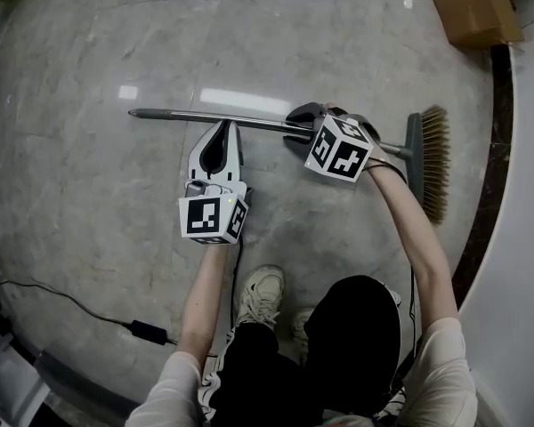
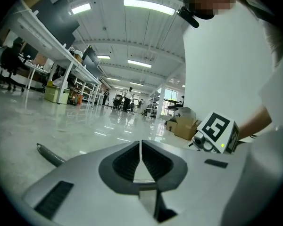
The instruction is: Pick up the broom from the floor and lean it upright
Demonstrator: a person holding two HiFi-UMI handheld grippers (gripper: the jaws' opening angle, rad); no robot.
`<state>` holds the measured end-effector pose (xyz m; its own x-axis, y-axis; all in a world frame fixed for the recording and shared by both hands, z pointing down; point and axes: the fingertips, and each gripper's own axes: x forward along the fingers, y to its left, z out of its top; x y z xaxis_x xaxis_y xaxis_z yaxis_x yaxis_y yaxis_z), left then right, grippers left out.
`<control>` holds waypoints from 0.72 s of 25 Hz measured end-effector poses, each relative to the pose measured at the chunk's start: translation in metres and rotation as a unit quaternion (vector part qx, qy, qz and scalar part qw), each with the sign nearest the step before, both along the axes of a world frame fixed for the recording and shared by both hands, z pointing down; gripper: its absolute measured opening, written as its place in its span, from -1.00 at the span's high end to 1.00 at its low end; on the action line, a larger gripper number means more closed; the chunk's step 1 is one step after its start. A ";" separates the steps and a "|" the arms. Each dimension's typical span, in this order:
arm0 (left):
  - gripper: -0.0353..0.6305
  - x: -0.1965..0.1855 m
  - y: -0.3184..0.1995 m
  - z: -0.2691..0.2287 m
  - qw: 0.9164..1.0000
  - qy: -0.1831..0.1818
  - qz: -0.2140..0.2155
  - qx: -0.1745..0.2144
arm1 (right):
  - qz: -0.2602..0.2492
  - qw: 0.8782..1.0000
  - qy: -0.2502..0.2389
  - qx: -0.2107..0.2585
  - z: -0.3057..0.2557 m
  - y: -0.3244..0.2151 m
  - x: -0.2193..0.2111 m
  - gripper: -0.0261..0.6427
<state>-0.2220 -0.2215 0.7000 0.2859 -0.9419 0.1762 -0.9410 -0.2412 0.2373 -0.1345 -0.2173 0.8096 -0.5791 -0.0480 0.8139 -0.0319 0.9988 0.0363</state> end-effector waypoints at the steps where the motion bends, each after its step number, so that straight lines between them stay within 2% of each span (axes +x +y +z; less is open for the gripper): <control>1: 0.76 -0.001 0.001 0.003 1.000 0.004 0.003 -0.002 | -0.002 1.000 0.004 0.003 0.004 0.001 -0.003 0.50; 5: 0.76 -0.007 -0.001 0.010 1.000 0.010 -0.002 -0.007 | -0.012 1.000 0.003 0.011 0.007 0.001 -0.009 0.51; 7: 0.76 -0.006 -0.001 0.011 1.000 0.015 -0.005 -0.009 | -0.011 1.000 0.008 0.011 0.007 0.005 -0.009 0.63; 11: 0.75 0.008 -0.002 0.005 1.000 0.024 0.017 0.003 | 0.007 1.000 0.012 -0.005 0.008 0.005 -0.007 0.64; 15: 0.65 0.011 -0.002 -0.001 0.999 0.031 0.019 0.007 | 0.010 1.000 0.009 0.003 0.003 0.003 -0.006 0.64; 18: 0.55 0.008 -0.005 -0.009 0.998 0.054 0.025 0.002 | 0.037 0.999 -0.004 0.019 -0.018 -0.012 -0.005 0.64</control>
